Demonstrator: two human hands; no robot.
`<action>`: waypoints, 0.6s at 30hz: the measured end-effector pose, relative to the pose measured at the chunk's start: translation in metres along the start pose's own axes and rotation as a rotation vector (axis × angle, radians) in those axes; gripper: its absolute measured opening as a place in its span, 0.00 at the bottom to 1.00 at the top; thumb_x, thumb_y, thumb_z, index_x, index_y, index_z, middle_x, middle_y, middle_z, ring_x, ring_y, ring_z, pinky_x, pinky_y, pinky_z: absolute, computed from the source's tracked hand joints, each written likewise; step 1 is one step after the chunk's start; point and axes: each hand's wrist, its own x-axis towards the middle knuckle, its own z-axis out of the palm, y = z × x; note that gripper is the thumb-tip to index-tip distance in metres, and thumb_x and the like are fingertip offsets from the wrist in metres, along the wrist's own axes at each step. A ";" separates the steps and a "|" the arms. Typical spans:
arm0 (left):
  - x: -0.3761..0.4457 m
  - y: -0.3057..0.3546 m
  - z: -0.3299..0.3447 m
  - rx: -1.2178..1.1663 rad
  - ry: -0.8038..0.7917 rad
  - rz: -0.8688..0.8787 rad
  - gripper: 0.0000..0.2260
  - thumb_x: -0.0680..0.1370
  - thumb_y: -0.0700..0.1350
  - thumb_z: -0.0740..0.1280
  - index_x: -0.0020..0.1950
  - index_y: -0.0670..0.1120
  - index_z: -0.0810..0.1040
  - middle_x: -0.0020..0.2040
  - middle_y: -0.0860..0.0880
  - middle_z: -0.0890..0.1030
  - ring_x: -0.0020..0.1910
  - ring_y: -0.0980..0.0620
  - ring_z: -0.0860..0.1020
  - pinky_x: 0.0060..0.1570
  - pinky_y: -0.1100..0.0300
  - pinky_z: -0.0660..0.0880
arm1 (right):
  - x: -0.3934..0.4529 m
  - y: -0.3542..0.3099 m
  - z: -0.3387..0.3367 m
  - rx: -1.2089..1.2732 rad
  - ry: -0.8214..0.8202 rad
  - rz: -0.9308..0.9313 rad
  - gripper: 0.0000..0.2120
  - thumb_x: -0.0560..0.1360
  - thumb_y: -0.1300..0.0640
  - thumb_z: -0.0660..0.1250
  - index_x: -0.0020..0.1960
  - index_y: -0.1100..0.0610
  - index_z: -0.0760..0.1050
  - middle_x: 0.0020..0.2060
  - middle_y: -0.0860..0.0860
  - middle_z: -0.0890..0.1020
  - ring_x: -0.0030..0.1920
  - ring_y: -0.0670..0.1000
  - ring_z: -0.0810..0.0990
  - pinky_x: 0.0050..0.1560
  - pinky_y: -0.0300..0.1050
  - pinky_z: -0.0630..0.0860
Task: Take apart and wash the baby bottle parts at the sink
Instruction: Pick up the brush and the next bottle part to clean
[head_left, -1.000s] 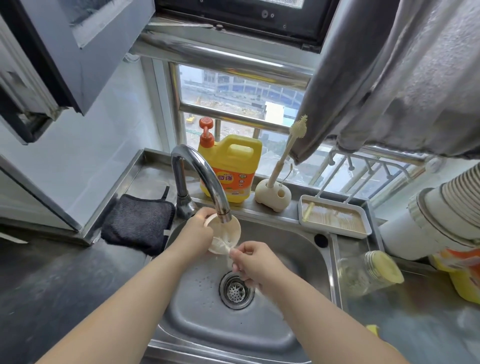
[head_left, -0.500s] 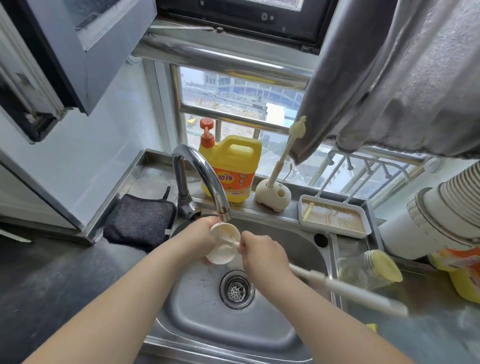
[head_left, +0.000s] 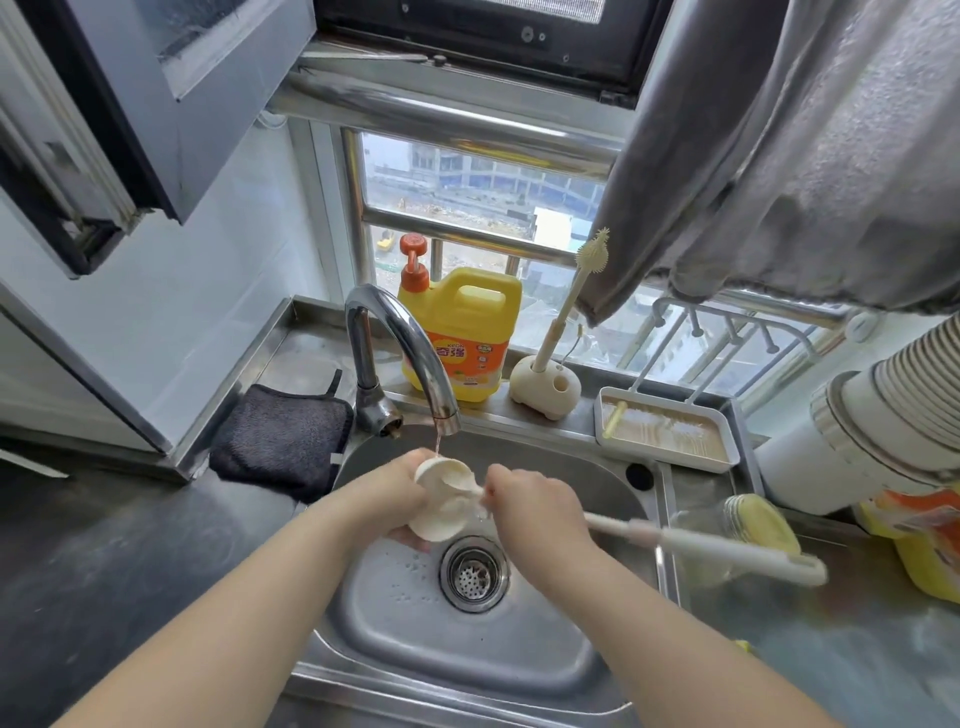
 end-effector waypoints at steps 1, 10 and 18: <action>-0.003 0.005 0.000 0.033 -0.031 -0.029 0.14 0.77 0.33 0.60 0.57 0.49 0.73 0.51 0.45 0.77 0.46 0.46 0.79 0.36 0.52 0.80 | -0.003 0.000 0.001 -0.154 0.132 -0.160 0.15 0.57 0.60 0.77 0.36 0.54 0.73 0.29 0.50 0.77 0.28 0.54 0.77 0.27 0.41 0.60; 0.011 0.002 -0.002 0.141 0.176 0.166 0.23 0.74 0.30 0.57 0.63 0.52 0.68 0.54 0.44 0.76 0.47 0.49 0.76 0.32 0.62 0.75 | -0.008 0.003 0.001 0.553 -0.207 0.360 0.07 0.77 0.52 0.64 0.42 0.53 0.74 0.36 0.50 0.80 0.35 0.51 0.76 0.33 0.41 0.68; 0.025 -0.009 0.001 -0.001 0.283 0.254 0.27 0.73 0.27 0.53 0.63 0.50 0.75 0.58 0.44 0.78 0.54 0.47 0.77 0.40 0.61 0.76 | -0.009 -0.005 -0.005 1.140 -0.482 0.623 0.07 0.79 0.55 0.63 0.43 0.56 0.72 0.30 0.51 0.76 0.23 0.46 0.66 0.21 0.34 0.57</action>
